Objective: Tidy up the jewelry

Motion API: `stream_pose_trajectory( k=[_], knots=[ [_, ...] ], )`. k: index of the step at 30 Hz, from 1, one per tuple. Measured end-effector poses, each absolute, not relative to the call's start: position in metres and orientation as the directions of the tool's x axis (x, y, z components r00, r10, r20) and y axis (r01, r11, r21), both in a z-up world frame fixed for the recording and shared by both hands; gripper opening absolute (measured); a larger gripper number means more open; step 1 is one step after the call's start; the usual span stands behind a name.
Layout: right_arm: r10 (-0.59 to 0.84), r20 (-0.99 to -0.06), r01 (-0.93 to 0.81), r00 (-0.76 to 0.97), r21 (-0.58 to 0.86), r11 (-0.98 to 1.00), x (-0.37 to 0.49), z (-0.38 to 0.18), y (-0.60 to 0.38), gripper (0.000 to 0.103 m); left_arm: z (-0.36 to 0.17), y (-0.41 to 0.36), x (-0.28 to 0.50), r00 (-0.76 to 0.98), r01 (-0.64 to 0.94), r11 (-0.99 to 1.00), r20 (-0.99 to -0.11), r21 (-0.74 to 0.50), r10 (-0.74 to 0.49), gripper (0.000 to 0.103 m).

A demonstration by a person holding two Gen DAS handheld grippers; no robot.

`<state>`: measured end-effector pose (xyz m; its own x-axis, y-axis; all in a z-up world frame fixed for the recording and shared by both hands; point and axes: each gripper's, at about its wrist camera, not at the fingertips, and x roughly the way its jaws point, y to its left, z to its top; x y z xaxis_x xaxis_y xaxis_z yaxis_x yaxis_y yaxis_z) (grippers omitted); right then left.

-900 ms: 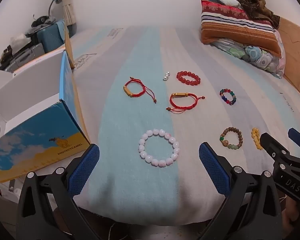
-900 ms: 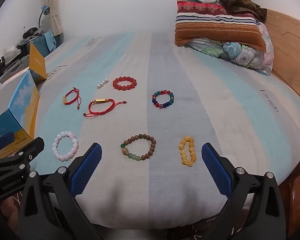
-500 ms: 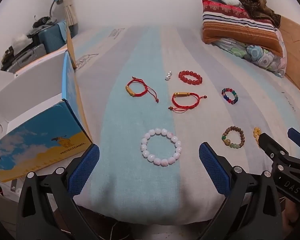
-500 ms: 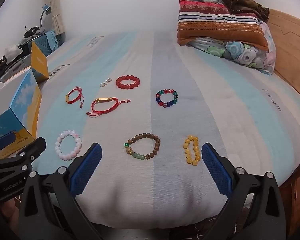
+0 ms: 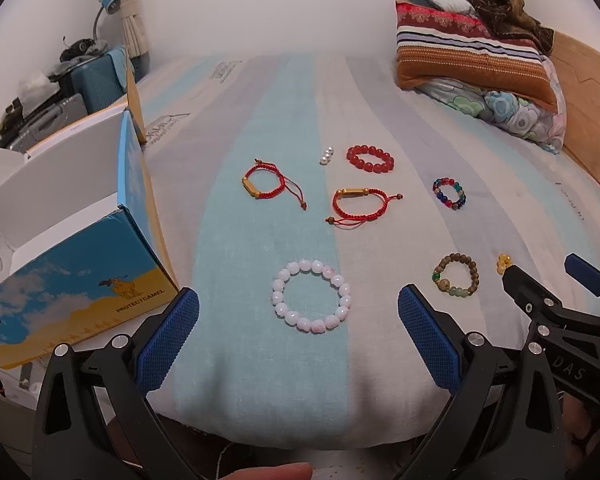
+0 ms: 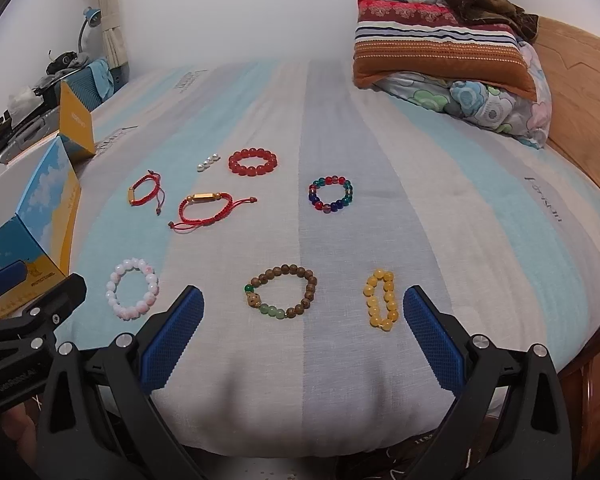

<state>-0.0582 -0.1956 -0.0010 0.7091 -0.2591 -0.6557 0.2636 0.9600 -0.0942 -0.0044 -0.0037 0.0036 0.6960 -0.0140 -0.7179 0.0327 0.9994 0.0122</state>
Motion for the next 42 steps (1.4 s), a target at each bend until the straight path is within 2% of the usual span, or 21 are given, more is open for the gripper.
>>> stream_pose_trajectory(
  k=[42],
  knots=[
    [-0.247, -0.662, 0.259, 0.708, -0.082, 0.962, -0.0564, -0.0008, -0.1962, 0.096, 0.0034, 0.0009, -0.0023, 0.691, 0.02, 1.0, -0.722, 0.003, -0.012, 0.097]
  ],
)
